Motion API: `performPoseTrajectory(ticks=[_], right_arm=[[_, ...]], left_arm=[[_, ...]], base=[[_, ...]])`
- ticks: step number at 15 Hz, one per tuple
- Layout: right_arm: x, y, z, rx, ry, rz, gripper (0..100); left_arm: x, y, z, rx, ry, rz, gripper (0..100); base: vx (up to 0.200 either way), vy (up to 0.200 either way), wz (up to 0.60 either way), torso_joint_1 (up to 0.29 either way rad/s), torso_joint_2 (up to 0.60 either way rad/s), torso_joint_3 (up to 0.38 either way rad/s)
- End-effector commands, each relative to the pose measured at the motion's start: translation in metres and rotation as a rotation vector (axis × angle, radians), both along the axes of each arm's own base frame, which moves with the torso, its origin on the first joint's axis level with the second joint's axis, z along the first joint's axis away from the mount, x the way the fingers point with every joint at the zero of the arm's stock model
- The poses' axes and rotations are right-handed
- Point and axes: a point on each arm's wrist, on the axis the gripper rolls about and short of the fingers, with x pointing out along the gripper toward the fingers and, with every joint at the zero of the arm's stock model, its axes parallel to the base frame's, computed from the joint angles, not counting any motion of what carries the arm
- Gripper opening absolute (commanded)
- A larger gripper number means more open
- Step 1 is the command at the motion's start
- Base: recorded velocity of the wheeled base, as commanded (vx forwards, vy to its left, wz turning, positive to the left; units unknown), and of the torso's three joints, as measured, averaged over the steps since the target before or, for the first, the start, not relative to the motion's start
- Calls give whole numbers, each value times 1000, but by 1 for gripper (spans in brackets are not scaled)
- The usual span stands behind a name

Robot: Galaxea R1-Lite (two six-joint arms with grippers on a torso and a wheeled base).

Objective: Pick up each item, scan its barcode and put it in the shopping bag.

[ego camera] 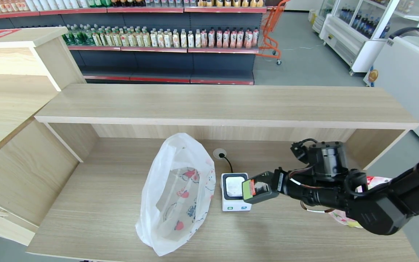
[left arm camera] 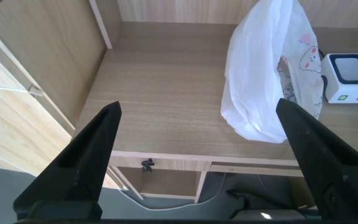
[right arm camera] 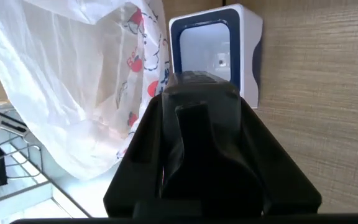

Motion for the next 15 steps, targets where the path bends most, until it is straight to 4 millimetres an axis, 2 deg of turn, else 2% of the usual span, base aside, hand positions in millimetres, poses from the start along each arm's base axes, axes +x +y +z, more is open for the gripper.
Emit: performPoseTrajectory(ticks=[1, 6, 9, 15], right_arm=[[10, 15, -19, -19, 37, 25, 0], [25, 33, -26, -25, 16, 41, 0], [33, 51, -31, -37, -10, 69, 0], [43, 58, -45, -81, -40, 79, 0]], left_arm=[[0, 0, 0, 0, 0, 0, 100], [0, 0, 0, 0, 0, 0, 100], [0, 0, 0, 0, 0, 0, 100], [0, 0, 0, 0, 1, 0, 100]], base=[[0, 0, 0, 0, 0, 0], [0, 0, 0, 0, 0, 0], [0, 0, 0, 0, 0, 0], [0, 0, 0, 0, 0, 0]])
